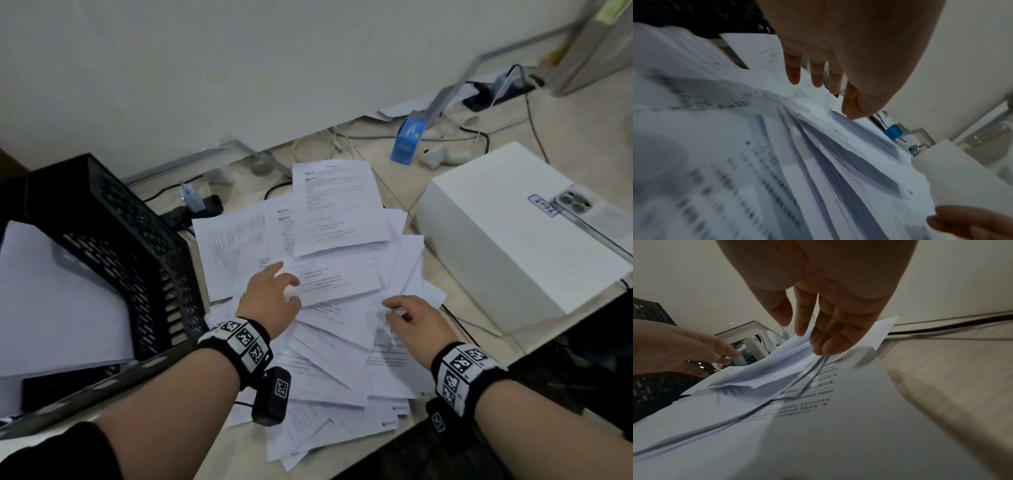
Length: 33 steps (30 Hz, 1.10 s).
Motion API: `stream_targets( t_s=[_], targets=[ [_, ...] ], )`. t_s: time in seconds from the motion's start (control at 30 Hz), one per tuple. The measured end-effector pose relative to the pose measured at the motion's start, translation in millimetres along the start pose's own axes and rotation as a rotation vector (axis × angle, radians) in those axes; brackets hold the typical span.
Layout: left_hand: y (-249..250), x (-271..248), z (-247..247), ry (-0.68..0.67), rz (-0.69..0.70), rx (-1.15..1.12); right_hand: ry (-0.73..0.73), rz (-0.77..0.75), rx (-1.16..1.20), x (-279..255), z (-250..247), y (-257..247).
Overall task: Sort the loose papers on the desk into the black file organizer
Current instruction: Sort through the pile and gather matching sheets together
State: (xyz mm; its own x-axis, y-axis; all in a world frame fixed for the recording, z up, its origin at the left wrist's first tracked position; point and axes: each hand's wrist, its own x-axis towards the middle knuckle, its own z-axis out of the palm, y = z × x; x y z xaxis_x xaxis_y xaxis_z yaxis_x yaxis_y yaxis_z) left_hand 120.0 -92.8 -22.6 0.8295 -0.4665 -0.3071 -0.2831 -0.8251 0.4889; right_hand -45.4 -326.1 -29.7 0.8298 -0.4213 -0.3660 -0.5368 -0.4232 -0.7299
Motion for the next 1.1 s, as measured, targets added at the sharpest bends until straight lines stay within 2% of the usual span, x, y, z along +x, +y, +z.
stream_targets(
  t_s=[0.13, 0.33, 0.4, 0.53, 0.6, 0.73, 0.93, 1.1],
  targets=[
    [13.2, 33.5, -0.9, -0.188, 0.071, 0.235, 0.038, 0.050, 0.079, 11.7, 3.4, -2.5],
    [27.9, 75.9, 4.9, -0.295, 0.104, 0.330, 0.124, 0.157, 0.234, 28.1, 11.0, -7.4],
    [25.1, 77.9, 6.3, -0.276, 0.128, 0.302, 0.174, 0.194, 0.295, 33.9, 10.0, -11.9],
    [1.6, 51.3, 3.1, -0.157, 0.310, 0.254, 0.287, 0.282, 0.451, 49.5, 9.3, -15.3],
    [-13.5, 36.1, 4.8, -0.101, 0.355, 0.211, 0.296, 0.302, 0.499, 57.0, 10.9, -16.7],
    [-22.1, 27.3, 12.9, -0.101, 0.317, 0.092, 0.215, 0.359, 0.552, 63.3, 14.9, -18.1],
    [-12.7, 38.9, 22.7, -0.236, 0.257, 0.323, 0.168, 0.375, 0.588, 60.5, 18.8, -14.6],
    [-18.8, 43.7, 28.7, -0.179, 0.298, 0.359, 0.173, 0.447, 0.679, 60.5, 12.1, -16.6]
  ],
)
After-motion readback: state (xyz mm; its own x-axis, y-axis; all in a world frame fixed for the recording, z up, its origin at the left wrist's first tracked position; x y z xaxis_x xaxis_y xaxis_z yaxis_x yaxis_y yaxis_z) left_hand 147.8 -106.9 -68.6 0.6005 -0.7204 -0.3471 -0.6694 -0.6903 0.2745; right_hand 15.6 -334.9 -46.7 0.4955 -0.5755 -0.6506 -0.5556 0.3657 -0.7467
